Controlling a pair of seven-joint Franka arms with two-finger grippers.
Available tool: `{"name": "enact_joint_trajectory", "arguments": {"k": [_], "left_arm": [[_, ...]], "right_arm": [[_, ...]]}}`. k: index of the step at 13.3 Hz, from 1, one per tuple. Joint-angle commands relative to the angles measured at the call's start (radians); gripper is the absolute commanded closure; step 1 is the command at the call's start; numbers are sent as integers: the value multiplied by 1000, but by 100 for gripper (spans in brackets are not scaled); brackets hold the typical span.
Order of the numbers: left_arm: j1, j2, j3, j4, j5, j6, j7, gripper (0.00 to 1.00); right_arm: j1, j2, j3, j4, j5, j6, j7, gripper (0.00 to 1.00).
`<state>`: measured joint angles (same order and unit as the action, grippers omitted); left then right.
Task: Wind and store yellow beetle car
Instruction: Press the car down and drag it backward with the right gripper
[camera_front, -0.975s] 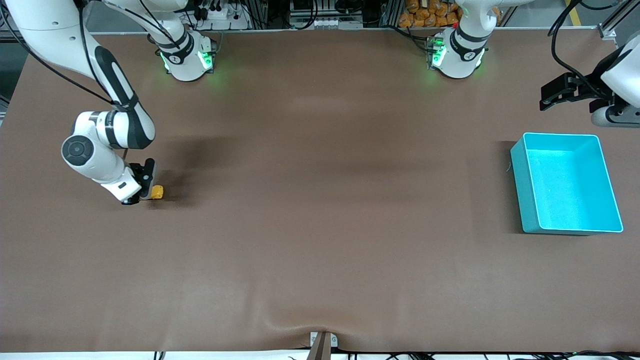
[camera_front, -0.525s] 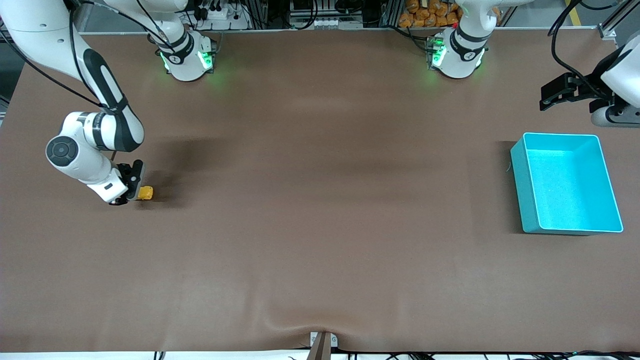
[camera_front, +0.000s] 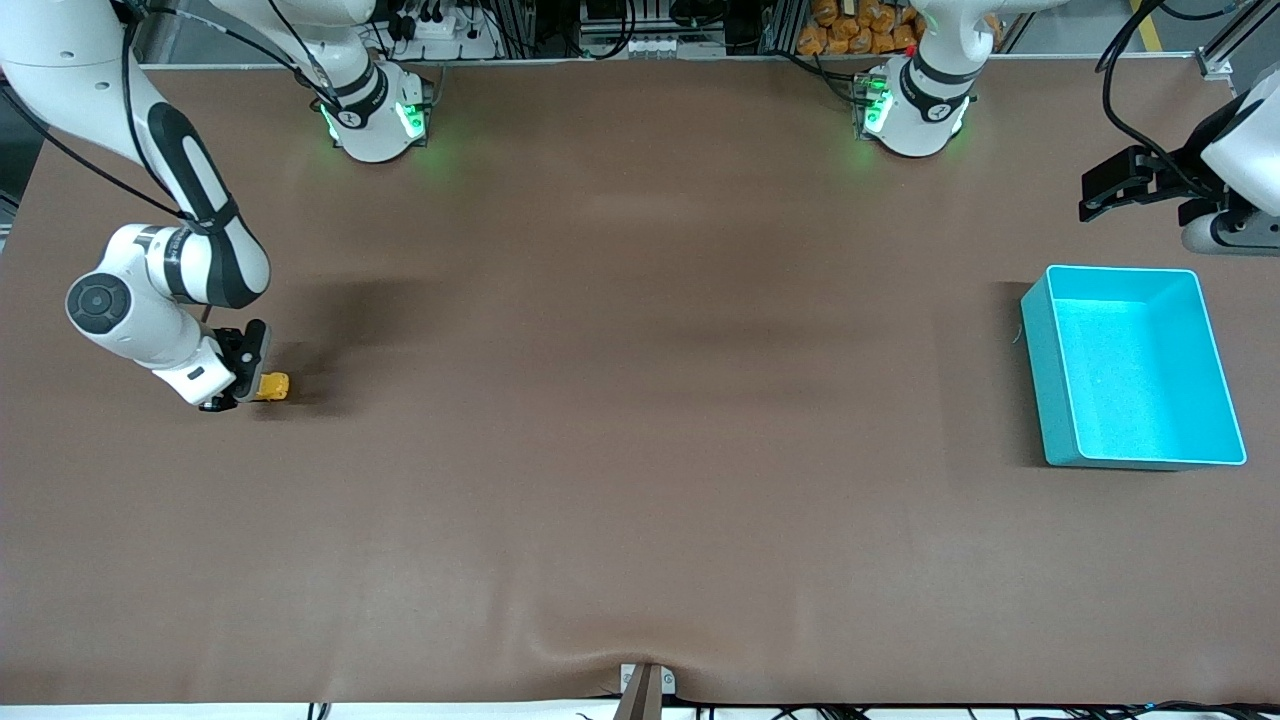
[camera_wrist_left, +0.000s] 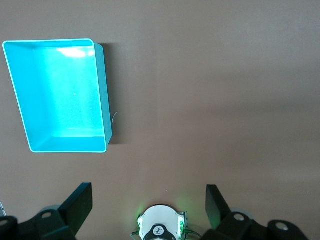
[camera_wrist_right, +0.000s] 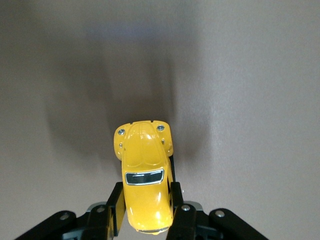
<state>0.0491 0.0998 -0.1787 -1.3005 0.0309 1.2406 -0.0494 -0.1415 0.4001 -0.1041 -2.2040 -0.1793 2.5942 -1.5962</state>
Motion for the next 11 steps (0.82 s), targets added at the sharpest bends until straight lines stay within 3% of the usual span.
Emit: {"name": "enact_joint_trajectory", "arguments": {"k": [1, 11], "left_arm": [[-5, -2, -1, 0, 12, 8, -18, 0], [-6, 14, 1, 0, 29, 28, -18, 0]], "right_arm": [[-52, 134, 10, 33, -19, 34, -34, 69], [-115, 152, 10, 61, -14, 30, -47, 64]]}}
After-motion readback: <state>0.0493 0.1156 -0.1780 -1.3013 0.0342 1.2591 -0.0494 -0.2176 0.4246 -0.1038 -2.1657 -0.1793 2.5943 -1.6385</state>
